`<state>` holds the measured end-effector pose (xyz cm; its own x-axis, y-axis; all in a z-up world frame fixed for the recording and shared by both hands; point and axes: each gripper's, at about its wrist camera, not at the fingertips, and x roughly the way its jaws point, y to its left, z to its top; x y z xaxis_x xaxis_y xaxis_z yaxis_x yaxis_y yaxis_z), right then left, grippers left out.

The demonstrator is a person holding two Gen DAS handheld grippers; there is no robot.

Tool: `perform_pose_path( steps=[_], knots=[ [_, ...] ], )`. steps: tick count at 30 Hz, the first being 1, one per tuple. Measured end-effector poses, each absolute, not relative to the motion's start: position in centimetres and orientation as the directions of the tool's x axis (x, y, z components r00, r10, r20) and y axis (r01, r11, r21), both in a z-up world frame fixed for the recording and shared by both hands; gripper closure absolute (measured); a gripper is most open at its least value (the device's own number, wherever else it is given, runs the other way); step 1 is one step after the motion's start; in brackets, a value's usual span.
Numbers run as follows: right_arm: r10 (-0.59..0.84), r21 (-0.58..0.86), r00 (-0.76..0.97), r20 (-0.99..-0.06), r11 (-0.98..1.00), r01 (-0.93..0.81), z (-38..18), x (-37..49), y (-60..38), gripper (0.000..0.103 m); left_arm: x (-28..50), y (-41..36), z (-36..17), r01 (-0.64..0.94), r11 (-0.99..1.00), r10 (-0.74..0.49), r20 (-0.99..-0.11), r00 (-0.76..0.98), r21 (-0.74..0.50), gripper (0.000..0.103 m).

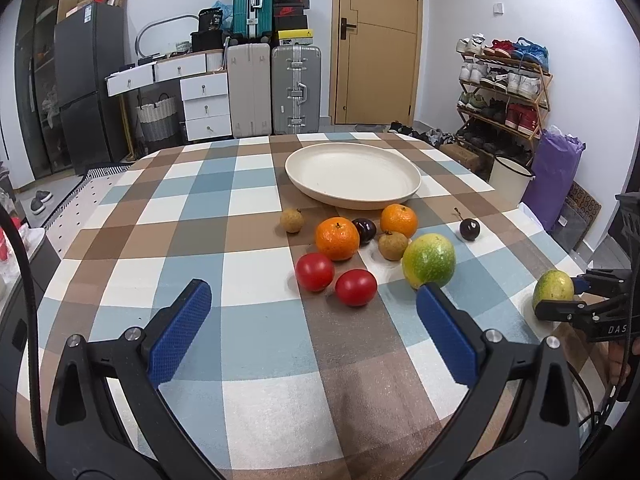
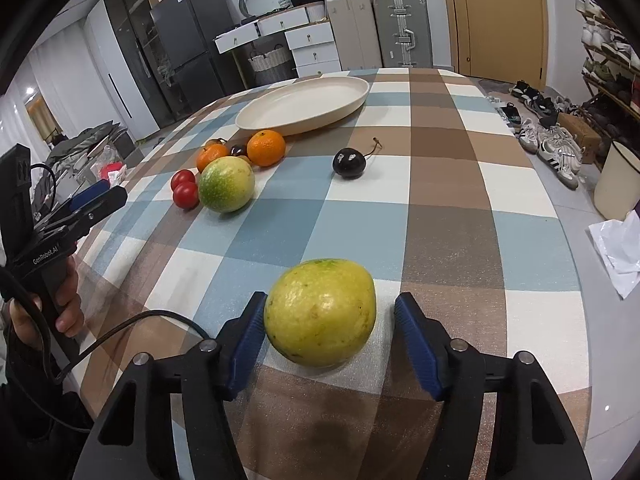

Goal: Organize fruits
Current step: 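Grasp the large yellow-green pomelo with the right gripper, then grasp the red tomato with the left gripper while the right gripper carries the pomelo toward the plate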

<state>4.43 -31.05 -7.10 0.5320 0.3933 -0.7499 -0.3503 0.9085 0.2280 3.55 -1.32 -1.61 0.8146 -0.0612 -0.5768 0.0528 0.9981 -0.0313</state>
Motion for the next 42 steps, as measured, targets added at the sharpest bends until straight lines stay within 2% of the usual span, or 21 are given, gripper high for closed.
perform_pose_path(
  steps=[2, 3, 15, 25, 30, 38, 41, 42],
  knots=[
    [0.405, 0.239, 0.528, -0.747, 0.903, -0.356, -7.0, 4.5, -31.0, 0.049, 3.7, -1.3, -1.5, 0.054, 0.998, -0.065, -0.578, 0.813, -0.037, 0.001],
    [0.406, 0.238, 0.53, -0.744, 0.903, -0.356, -6.8, 4.5, -31.0, 0.051, 3.8, -1.3, -1.5, 0.054, 0.998, -0.066, -0.578, 0.813, -0.038, 0.001],
    [0.406, 0.222, 0.553, -0.728, 0.902, -0.369, -5.7, 5.3, -30.1, 0.051, 5.1, -1.7, -1.7, 0.057, 0.998, -0.069, -0.595, 0.801, -0.039, 0.001],
    [0.428, 0.222, 0.564, -0.706, 0.89, -0.398, -4.1, 7.1, -28.8, 0.051, 8.2, -1.5, -3.7, 0.032, 0.998, -0.055, -0.69, 0.722, -0.047, 0.002],
    [0.43, 0.218, 0.566, -0.703, 0.888, -0.404, -3.8, 7.8, -28.5, 0.051, 9.4, -1.9, -4.5, 0.053, 0.996, -0.086, -0.722, 0.687, -0.068, 0.011],
    [0.437, 0.224, 0.564, -0.701, 0.886, -0.407, -3.8, 8.5, -28.4, 0.051, 11.4, -3.4, -6.1, 0.085, 0.99, -0.142, -0.777, 0.614, -0.115, 0.041],
    [0.437, 0.224, 0.564, -0.701, 0.886, -0.407, -3.8, 8.6, -28.4, 0.051, 11.4, -3.7, -6.1, 0.092, 0.988, -0.156, -0.774, 0.613, -0.126, 0.048],
    [0.438, 0.226, 0.563, -0.701, 0.885, -0.407, -3.8, 8.8, -28.5, 0.051, 11.5, -3.8, -6.1, 0.096, 0.986, -0.168, -0.772, 0.613, -0.138, 0.054]
  ],
)
